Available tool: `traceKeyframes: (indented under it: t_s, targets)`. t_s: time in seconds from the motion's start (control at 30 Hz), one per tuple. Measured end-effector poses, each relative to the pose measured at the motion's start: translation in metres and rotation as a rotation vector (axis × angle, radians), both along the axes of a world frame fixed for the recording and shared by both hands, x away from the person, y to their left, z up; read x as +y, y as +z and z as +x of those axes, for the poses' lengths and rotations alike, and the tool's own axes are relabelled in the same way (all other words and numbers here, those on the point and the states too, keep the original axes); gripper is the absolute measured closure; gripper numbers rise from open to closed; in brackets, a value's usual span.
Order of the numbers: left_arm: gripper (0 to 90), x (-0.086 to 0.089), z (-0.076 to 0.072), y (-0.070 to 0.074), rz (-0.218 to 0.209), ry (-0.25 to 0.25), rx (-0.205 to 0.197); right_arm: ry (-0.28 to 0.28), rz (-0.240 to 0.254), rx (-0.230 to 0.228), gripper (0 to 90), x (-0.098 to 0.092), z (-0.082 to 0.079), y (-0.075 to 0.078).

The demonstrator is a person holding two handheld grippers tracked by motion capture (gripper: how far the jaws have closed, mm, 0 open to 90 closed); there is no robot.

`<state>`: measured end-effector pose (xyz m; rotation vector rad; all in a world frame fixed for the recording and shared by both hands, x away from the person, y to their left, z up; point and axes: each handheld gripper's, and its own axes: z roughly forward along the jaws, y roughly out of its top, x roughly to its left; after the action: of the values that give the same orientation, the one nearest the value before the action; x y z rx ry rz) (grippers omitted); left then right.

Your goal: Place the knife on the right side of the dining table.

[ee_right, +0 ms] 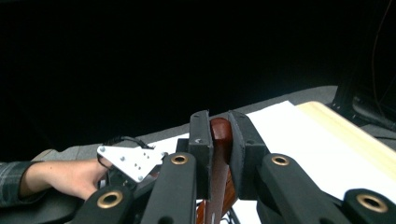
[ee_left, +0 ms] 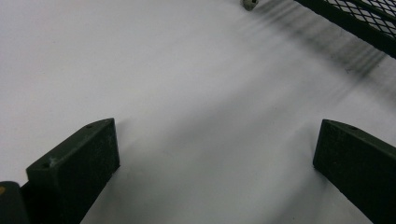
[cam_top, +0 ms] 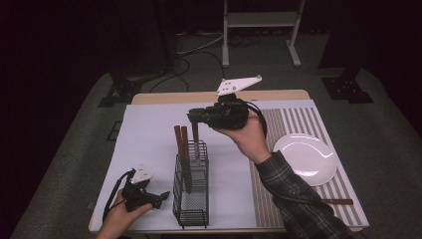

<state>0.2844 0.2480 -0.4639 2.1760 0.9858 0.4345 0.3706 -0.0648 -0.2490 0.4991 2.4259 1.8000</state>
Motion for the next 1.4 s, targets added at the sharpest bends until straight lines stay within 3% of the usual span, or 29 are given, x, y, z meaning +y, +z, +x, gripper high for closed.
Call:
traceKeyframes:
  t_s: [0.37, 0.6, 0.9, 1.1, 1.4]
  targets:
    - [0.0, 0.0, 0.0, 0.0, 0.0, -0.001, 0.0, -0.027, 0.041, -0.05, 79.8, -0.015, -0.003, 0.033]
    - [0.0, 0.0, 0.0, 0.0, -0.001, 0.0, -0.003, -0.048, 0.046, -0.072, 79.8, -0.023, -0.005, 0.043]
    - [0.0, 0.0, 0.0, 0.0, -0.002, 0.001, -0.003, -0.108, 0.08, -0.098, 79.8, -0.052, -0.006, 0.055]
    - [0.0, 0.0, 0.0, 0.0, 0.001, 0.0, -0.002, -0.177, 0.073, -0.118, 79.8, -0.071, -0.002, 0.054]
    - [0.0, 0.0, 0.0, 0.0, 0.0, 0.0, -0.001, -0.307, 0.029, -0.143, 79.7, -0.097, 0.01, 0.04]
